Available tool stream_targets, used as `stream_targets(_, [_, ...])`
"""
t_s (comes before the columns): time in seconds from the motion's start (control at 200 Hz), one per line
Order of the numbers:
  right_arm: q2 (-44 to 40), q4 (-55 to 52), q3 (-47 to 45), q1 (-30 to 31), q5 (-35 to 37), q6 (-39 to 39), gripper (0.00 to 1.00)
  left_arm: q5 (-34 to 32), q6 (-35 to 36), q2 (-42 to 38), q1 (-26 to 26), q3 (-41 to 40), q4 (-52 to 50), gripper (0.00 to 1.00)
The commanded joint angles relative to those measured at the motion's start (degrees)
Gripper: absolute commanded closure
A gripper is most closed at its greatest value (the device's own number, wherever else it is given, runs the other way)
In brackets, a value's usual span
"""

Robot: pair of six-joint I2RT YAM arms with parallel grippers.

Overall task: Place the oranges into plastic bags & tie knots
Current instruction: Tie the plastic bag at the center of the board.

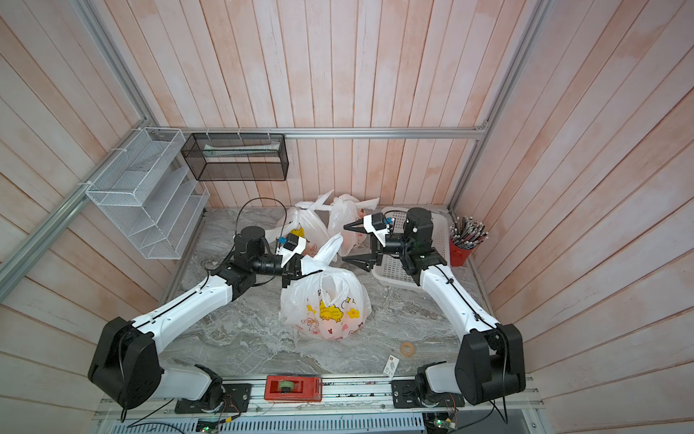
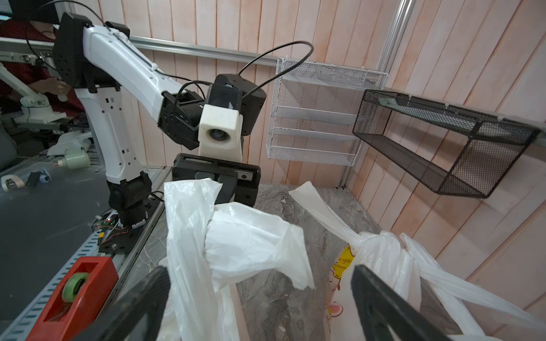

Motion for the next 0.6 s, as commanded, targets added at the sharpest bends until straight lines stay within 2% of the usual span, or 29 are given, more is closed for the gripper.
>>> stream_targets(0.0, [0.30,-2.12,0.97,0.04,-3.97,-9.84,0.02,2.06,0.63,-0.95,0.11,-0.57,0.75,1.00])
stream_targets(0.1, [1.75,-2.29,1.96,0.49,-3.68,-11.30,0.02,2.46,0.70,-0.79,0.11,-0.29,0.36,1.00])
stream_targets(0.2, [3.06,-5.12,4.18,1.54,-2.97,-14.18,0.06,2.76,1.18,-0.80,0.06,0.04,-0.48,1.00])
stream_targets(0.36, [5.44,-9.52,7.77,2.52,-3.47,-16.61,0.22,3.16,1.40,-0.83,0.20,0.05,-0.90,1.00])
stream_targets(0.435, [5.93,-10.33,8.50,2.79,-4.05,-16.98,0.39,3.16,1.40,-0.90,0.33,0.05,-1.02,1.00])
stream_targets(0.595, [4.86,-13.11,8.44,2.83,-4.57,-19.15,0.87,3.04,-0.45,-1.10,1.46,-0.70,0.88,1.00])
